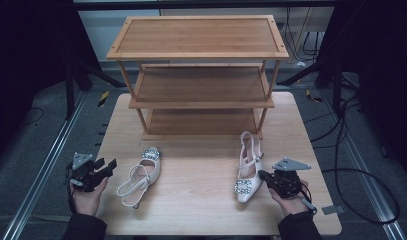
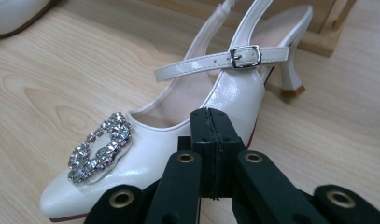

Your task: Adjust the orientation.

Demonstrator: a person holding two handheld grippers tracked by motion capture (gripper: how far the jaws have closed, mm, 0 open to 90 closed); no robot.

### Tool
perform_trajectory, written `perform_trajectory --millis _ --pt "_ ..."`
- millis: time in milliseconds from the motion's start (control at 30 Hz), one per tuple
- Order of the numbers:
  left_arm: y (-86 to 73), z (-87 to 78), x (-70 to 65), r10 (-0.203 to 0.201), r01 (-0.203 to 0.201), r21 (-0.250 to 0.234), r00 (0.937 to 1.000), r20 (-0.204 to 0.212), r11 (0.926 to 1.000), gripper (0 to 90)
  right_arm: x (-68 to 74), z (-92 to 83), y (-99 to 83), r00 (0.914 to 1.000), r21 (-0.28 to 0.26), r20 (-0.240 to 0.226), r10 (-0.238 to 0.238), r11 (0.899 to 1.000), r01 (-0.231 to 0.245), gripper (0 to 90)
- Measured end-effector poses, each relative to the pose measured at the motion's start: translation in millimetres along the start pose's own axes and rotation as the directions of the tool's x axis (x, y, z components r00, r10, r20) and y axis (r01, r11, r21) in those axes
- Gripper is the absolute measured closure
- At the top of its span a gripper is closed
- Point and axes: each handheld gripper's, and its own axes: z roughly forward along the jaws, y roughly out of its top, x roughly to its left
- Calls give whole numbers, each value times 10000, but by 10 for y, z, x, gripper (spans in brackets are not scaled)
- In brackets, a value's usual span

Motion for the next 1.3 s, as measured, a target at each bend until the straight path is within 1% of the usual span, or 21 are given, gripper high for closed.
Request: perform_trajectory --millis 133,167,200,300,367,467,533,567,600,667,700,733,767,833,867,967,1100,1167,1200,1233,1300 --pt "-2 -1 5 1 -1 2 10000 -29 10000 498 -22 -6 -37 9998 300 212 72 9995 -78 900" --pt "-4 2 4 -14 14 5 10000 -7 10000 499 -24 -6 -59 9992 480 385 114 9988 -132 900" --pt "-5 7 1 22 -22 25 10000 -22 10000 500 -37 3 -121 9975 828 709 -61 9966 2 900" --pt "-5 14 -6 117 -117 58 9999 -63 9999 501 -65 14 -170 9970 1010 777 5 9949 -84 900" --pt "-6 15 -17 214 -213 79 9997 -86 9997 502 -93 2 -178 9980 955 609 189 9951 -247 900" --pt "-4 9 -15 205 -204 59 9998 -90 9998 504 -86 -3 -181 9976 903 694 -10 9959 -53 900" --pt "-2 1 -7 193 -193 23 9998 -103 9998 505 -89 -35 -179 9985 614 547 -6 9981 -28 897" --pt "-2 1 -7 193 -193 23 9998 -103 9998 506 -89 -35 -179 9985 614 547 -6 9981 -28 897" --pt "-3 2 -1 157 -157 20 9998 -97 9999 506 -88 -81 -183 9989 291 443 -147 9995 134 886" --pt "-6 0 8 123 -123 32 9999 -99 9999 507 -85 -100 -195 9993 229 295 -245 9995 238 883" --pt "-8 -4 12 131 -130 25 9999 -110 9999 508 -67 -134 -240 9988 348 78 -474 9983 471 886" --pt "-8 -7 13 128 -128 8 9999 -115 9999 508 -67 -134 -240 9988 348 78 -474 9983 471 886" --pt "-8 -10 16 117 -117 3 9999 -107 9999 508 -49 -147 -280 9975 546 -143 -692 9961 699 895" --pt "-7 -17 19 120 -120 -12 9999 -123 9999 509 -38 -150 -301 9964 669 -237 -818 9943 833 896" --pt "-6 -18 19 130 -130 -9 9998 -131 9999 509 -18 -132 -342 9934 947 -501 -1033 9897 1077 898" --pt "-9 -1 4 181 -181 46 9998 -107 9998 509 8 -88 -386 9899 1294 -672 -1251 9826 1330 899" --pt "-16 2 -2 190 -189 82 9998 -99 9998 511 10 -84 -383 9895 1284 -731 -1244 9828 1330 900" --pt "-16 1 0 186 -185 73 9998 -97 9998 512 43 -72 -368 9875 1242 -981 -1230 9831 1348 900" --pt "-16 0 2 175 -174 69 9998 -109 9998 512 43 -72 -368 9875 1242 -981 -1230 9831 1348 900" --pt "-19 3 7 154 -153 78 9998 -102 9999 512 104 -40 -345 9822 994 -1415 -1238 9854 1385 900" --pt "-20 4 12 163 -163 87 9998 -102 9998 512 203 35 -314 9783 851 -1468 -1464 9835 1599 900"
